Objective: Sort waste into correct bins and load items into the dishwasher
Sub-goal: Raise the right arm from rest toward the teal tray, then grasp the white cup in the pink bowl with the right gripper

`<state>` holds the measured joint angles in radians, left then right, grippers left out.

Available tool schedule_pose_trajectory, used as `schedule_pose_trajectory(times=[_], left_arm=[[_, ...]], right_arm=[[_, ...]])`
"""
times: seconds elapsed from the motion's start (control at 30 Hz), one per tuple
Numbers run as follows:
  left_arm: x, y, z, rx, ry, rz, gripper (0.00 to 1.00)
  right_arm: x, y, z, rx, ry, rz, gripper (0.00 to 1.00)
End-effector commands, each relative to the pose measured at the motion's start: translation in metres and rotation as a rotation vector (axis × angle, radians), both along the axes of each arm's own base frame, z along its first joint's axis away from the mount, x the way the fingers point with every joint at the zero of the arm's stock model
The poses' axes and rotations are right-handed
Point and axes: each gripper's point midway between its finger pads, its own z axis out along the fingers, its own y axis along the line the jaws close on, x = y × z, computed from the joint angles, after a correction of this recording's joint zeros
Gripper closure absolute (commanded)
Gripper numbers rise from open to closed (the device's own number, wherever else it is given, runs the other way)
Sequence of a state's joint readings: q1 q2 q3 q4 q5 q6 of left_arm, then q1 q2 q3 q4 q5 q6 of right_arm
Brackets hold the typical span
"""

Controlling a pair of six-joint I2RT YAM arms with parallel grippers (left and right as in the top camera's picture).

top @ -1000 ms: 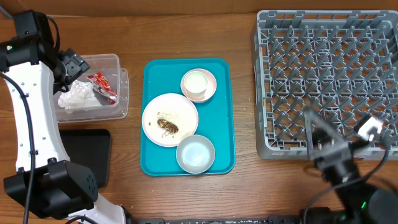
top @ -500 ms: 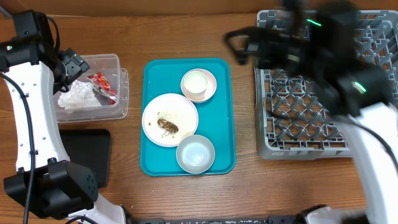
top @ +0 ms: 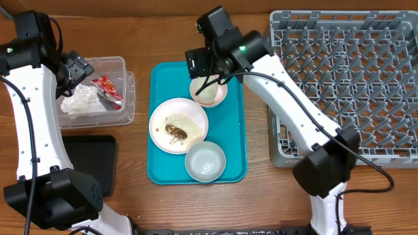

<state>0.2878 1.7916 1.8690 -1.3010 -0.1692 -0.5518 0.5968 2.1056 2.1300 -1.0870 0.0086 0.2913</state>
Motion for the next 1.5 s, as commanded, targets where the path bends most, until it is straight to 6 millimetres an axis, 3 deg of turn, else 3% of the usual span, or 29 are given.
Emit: schedule_pose_trajectory(times=[0.0, 0.23, 0.43, 0.53, 0.57, 0.67, 0.8, 0.97, 1.13, 1.27, 1.33, 1.47], left_arm=[[-0.002, -0.001, 0.014, 0.020, -0.036, 0.010, 0.00], [-0.002, -0.001, 0.014, 0.019, -0.036, 0.010, 0.00], [-0.002, -0.001, 0.014, 0.019, -0.036, 0.010, 0.00], [-0.002, -0.001, 0.014, 0.019, -0.036, 0.010, 0.00], [-0.002, -0.001, 0.014, 0.019, -0.036, 0.010, 0.00], [-0.002, -0.001, 0.014, 0.019, -0.036, 0.010, 0.00], [-0.002, -0.001, 0.014, 0.020, -0.036, 0.010, 0.00], [-0.002, -0.001, 0.014, 0.020, -0.036, 0.010, 0.00], [-0.002, -0.001, 0.014, 0.020, -0.036, 0.010, 0.00], [-0.002, -0.001, 0.014, 0.019, -0.036, 0.010, 0.00], [-0.002, -0.001, 0.014, 0.019, -0.036, 0.010, 0.00], [-0.002, -0.001, 0.014, 0.019, -0.036, 0.010, 0.00]], right_arm=[[0.001, 0.011, -0.019, -0.025, 0.028, -0.005, 0.14], [-0.005, 0.032, -0.058, -0.119, 0.032, 0.016, 0.16], [-0.007, 0.038, -0.086, -0.201, 0.026, -0.017, 0.21], [-0.008, 0.039, -0.095, -0.207, 0.040, -0.025, 0.29], [-0.009, 0.038, -0.098, -0.210, 0.045, -0.027, 0.39], [-0.008, 0.039, -0.098, -0.206, 0.043, -0.030, 0.52], [-0.008, 0.039, -0.100, -0.206, 0.044, -0.030, 0.58], [-0.015, 0.034, -0.118, -0.218, 0.079, -0.054, 0.60], [-0.013, 0.037, -0.116, -0.209, 0.069, -0.054, 0.67], [-0.013, 0.038, -0.113, -0.204, 0.064, -0.054, 0.80], [-0.010, 0.040, -0.099, -0.191, 0.050, -0.055, 0.93], [-0.008, 0.041, -0.071, -0.162, 0.018, -0.058, 0.96]])
